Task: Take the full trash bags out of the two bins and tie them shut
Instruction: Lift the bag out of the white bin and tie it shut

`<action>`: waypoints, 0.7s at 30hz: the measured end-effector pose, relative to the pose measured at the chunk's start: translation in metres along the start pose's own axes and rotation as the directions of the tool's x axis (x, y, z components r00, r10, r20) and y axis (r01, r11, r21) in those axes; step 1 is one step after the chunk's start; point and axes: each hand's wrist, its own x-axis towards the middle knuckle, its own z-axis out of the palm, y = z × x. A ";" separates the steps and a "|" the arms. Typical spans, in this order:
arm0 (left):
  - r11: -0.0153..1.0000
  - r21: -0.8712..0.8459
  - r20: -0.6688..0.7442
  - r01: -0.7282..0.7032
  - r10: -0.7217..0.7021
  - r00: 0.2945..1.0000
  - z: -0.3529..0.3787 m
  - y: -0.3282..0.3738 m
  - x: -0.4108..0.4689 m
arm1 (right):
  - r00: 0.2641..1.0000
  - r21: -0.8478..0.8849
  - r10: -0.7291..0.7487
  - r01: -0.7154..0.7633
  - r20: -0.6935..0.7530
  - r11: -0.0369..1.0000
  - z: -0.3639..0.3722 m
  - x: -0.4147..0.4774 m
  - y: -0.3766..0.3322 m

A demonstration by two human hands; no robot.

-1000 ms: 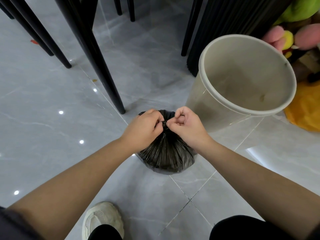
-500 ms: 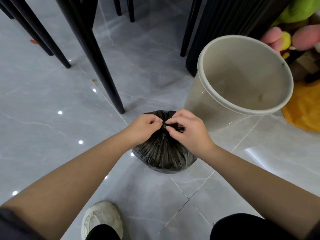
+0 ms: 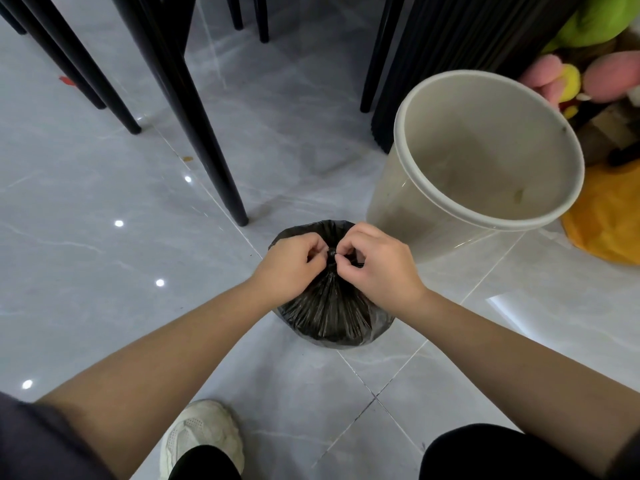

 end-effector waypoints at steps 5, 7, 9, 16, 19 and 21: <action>0.979 0.119 0.009 -0.163 0.163 0.987 0.004 0.002 -0.006 | 0.997 0.193 0.058 -0.068 0.058 0.979 -0.001 0.003 0.009; 0.978 0.137 -0.027 -0.155 0.160 0.987 0.006 0.003 -0.002 | 0.995 0.235 0.040 -0.061 0.095 0.970 0.001 0.002 0.009; 0.978 0.161 -0.051 -0.132 0.142 0.989 0.008 0.003 0.002 | 0.994 0.251 0.038 -0.062 0.099 0.966 0.003 0.002 0.009; 0.998 -0.048 -0.056 -0.030 0.027 0.998 0.011 -0.002 -0.002 | 0.984 0.249 0.032 -0.077 0.178 0.965 0.003 0.003 0.023; 0.994 -0.104 -0.075 -0.029 0.021 0.997 0.009 -0.003 -0.007 | 0.975 0.326 0.059 -0.128 0.212 0.937 0.005 0.001 0.022; 0.989 -0.142 -0.045 -0.036 0.029 0.999 0.008 -0.002 -0.010 | 0.974 0.320 0.063 -0.132 0.219 0.938 0.008 0.000 0.020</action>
